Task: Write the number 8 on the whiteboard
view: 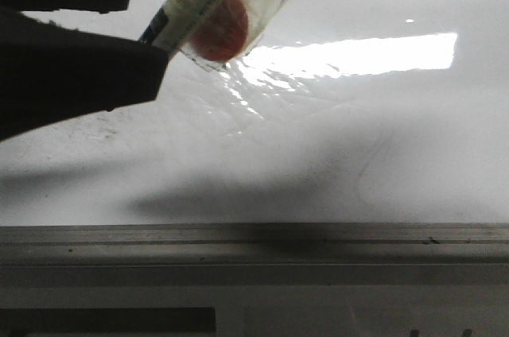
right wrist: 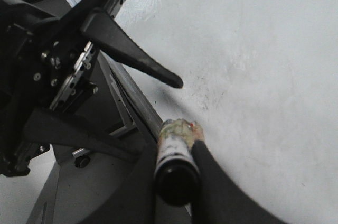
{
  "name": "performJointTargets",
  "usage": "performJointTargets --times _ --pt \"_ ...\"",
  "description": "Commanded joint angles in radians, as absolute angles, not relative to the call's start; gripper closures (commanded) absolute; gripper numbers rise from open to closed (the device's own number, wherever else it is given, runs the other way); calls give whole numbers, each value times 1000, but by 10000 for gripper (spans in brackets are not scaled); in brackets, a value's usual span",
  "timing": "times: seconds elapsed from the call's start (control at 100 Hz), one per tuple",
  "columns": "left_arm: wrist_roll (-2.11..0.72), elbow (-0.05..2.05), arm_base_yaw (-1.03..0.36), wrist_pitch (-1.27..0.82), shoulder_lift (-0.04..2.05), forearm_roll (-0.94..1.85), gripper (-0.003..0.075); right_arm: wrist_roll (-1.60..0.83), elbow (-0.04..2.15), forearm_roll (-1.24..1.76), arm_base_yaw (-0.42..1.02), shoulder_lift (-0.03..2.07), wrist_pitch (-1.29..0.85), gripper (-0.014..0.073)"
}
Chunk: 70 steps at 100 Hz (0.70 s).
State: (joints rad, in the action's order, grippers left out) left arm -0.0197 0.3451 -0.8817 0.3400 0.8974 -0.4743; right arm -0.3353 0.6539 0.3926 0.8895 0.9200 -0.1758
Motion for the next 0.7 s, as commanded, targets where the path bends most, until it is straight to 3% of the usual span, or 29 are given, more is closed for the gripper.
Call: performJointTargets --times 0.0,0.19,0.35,0.69 --pt "-8 375 -880 351 835 -359 293 -342 689 412 885 913 -114 664" --pt "-8 375 -866 223 632 -193 300 -342 689 487 870 913 -114 664" --pt "-8 375 -800 174 499 -158 382 -342 691 548 819 913 -93 662" --pt "-8 375 -656 158 472 -128 416 -342 816 557 633 952 -190 646"
